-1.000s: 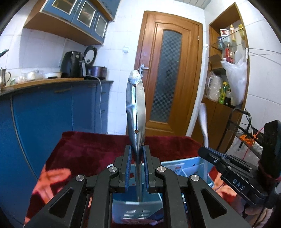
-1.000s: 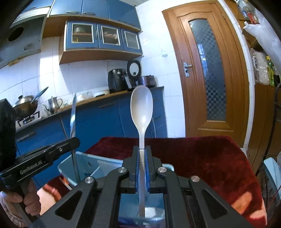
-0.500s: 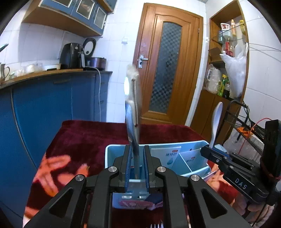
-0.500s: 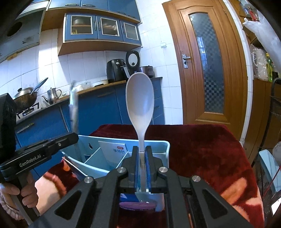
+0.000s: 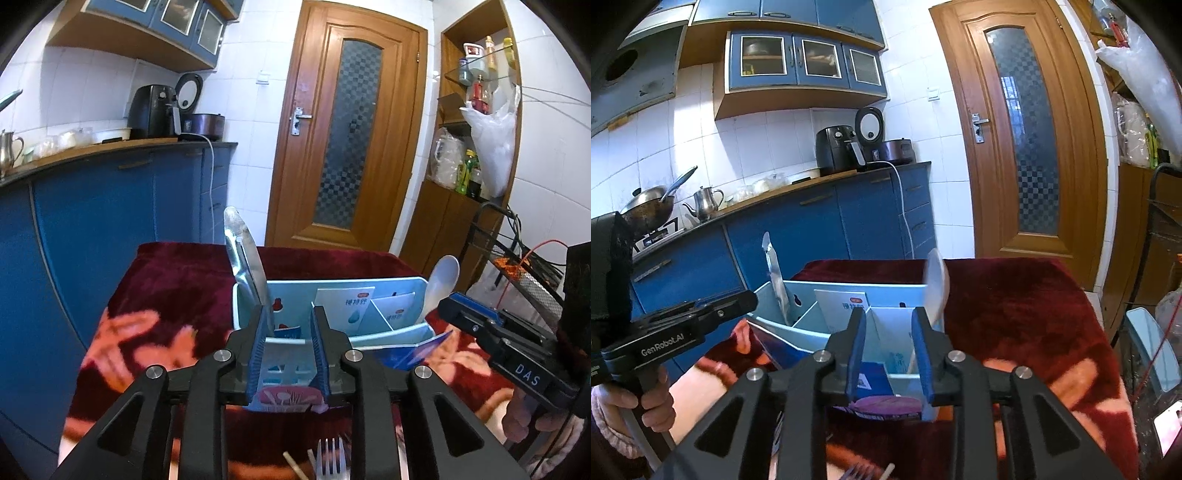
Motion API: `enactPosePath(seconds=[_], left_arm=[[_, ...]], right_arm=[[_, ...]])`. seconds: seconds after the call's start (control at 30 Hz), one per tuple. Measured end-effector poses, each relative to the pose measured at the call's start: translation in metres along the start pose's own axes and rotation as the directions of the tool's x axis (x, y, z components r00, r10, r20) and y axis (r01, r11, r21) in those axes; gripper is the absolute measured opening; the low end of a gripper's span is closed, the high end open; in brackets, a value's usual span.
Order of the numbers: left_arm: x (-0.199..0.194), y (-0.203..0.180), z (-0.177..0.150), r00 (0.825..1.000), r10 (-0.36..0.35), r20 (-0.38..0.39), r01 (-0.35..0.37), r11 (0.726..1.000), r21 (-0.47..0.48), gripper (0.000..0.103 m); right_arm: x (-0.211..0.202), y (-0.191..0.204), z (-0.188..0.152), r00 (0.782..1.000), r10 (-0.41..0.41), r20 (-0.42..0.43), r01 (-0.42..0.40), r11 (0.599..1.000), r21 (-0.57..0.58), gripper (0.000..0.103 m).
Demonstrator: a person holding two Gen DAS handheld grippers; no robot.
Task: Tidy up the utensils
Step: 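Return both tools to the utensils and open them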
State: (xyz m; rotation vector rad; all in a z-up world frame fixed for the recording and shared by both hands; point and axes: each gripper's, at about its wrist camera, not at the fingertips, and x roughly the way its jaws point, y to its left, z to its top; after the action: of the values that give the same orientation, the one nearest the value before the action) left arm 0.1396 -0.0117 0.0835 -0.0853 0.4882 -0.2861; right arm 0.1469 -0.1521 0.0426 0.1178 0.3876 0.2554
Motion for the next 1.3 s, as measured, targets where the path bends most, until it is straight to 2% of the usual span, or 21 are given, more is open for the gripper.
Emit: enactPosePath(seconds=[0.23, 0.53, 0.73, 0.87, 1.13, 1.3], left_arm=[[-0.022, 0.002, -0.004, 0.999, 0.014, -0.036, -0.013, 1.000, 0.012, 0.025], [-0.039, 0.001, -0.018, 0.985, 0.039, -0.168, -0.032, 0.999, 0.044, 0.025], [-0.039, -0.003, -0.038, 0.955, 0.029, -0.295, -0.016, 0.999, 0.048, 0.025], [-0.035, -0.006, -0.054, 0.926, -0.005, -0.378, 0.016, 1.000, 0.027, 0.025], [-0.031, -0.017, -0.079, 0.873, -0.037, -0.485, 0.066, 0.997, 0.042, 0.025], [-0.025, -0.022, -0.090, 0.850, -0.039, -0.525, 0.075, 0.996, 0.047, 0.025]], right_arm=[[-0.017, 0.003, -0.005, 0.997, -0.029, -0.073, 0.032, 0.999, 0.037, 0.028], [-0.035, 0.012, -0.019, 0.980, -0.040, -0.195, 0.046, 0.999, 0.027, 0.028], [-0.041, 0.019, -0.036, 0.960, -0.041, -0.279, 0.048, 0.999, 0.018, 0.028], [-0.044, 0.019, -0.047, 0.945, -0.039, -0.325, 0.055, 0.998, 0.039, 0.028], [-0.048, 0.017, -0.067, 0.908, -0.031, -0.419, 0.063, 0.996, 0.062, 0.028], [-0.048, 0.016, -0.075, 0.889, -0.015, -0.458, 0.056, 0.996, 0.075, 0.028]])
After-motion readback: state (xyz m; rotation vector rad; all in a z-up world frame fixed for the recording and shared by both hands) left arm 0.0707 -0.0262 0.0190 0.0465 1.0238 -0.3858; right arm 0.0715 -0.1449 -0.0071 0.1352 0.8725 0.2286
